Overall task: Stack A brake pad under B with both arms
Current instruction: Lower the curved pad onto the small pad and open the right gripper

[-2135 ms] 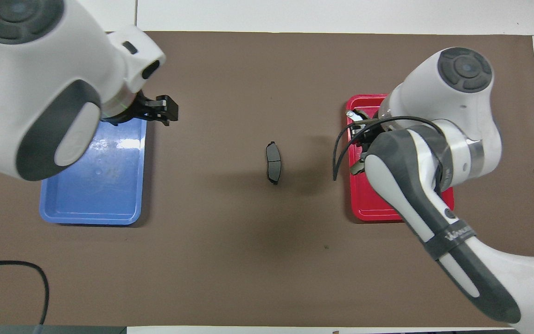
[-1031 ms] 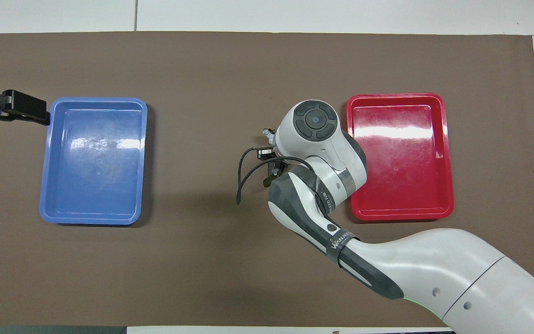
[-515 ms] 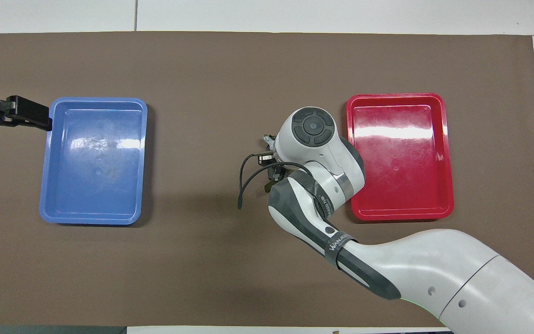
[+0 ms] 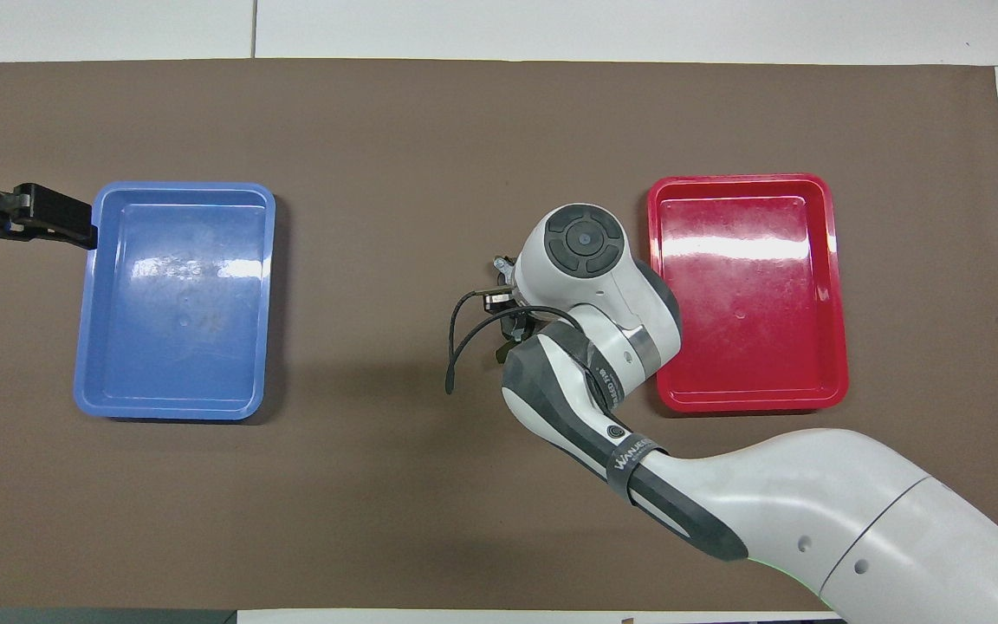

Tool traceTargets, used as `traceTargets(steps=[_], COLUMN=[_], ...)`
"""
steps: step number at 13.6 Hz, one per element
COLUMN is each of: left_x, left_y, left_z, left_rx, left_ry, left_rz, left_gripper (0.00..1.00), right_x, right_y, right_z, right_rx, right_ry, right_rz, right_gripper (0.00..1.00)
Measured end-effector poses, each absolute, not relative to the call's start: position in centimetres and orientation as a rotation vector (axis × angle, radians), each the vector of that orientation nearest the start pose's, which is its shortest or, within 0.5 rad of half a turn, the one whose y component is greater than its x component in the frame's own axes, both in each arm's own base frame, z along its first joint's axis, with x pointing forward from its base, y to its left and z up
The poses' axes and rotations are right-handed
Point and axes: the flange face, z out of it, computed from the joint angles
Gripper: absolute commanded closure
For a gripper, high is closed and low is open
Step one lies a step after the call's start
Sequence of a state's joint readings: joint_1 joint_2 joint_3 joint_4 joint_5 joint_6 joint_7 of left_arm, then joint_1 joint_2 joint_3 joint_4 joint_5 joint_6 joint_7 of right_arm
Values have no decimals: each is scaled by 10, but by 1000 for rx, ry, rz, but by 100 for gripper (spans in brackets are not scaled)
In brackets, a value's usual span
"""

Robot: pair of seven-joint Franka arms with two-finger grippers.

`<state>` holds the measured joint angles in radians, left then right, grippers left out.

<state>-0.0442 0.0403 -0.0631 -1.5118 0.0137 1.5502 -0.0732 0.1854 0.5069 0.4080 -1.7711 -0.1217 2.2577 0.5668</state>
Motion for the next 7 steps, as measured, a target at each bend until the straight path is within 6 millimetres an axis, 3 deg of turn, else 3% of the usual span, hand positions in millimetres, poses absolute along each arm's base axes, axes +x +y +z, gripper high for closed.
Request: traceTargets(steps=[4,7], left_x=[562,562], left_y=[-58,-58], left_z=[628,628], left_rx=[-3130,-3130], left_ry=[53,53], left_rz=[2,2], left_gripper=[0,0], right_x=[561,570], right_y=[347,330], right_z=[310,354], right_rx=[-3040,-3062], right_ry=[-87,-53], right_rz=[19,-48], right_gripper=[0,0])
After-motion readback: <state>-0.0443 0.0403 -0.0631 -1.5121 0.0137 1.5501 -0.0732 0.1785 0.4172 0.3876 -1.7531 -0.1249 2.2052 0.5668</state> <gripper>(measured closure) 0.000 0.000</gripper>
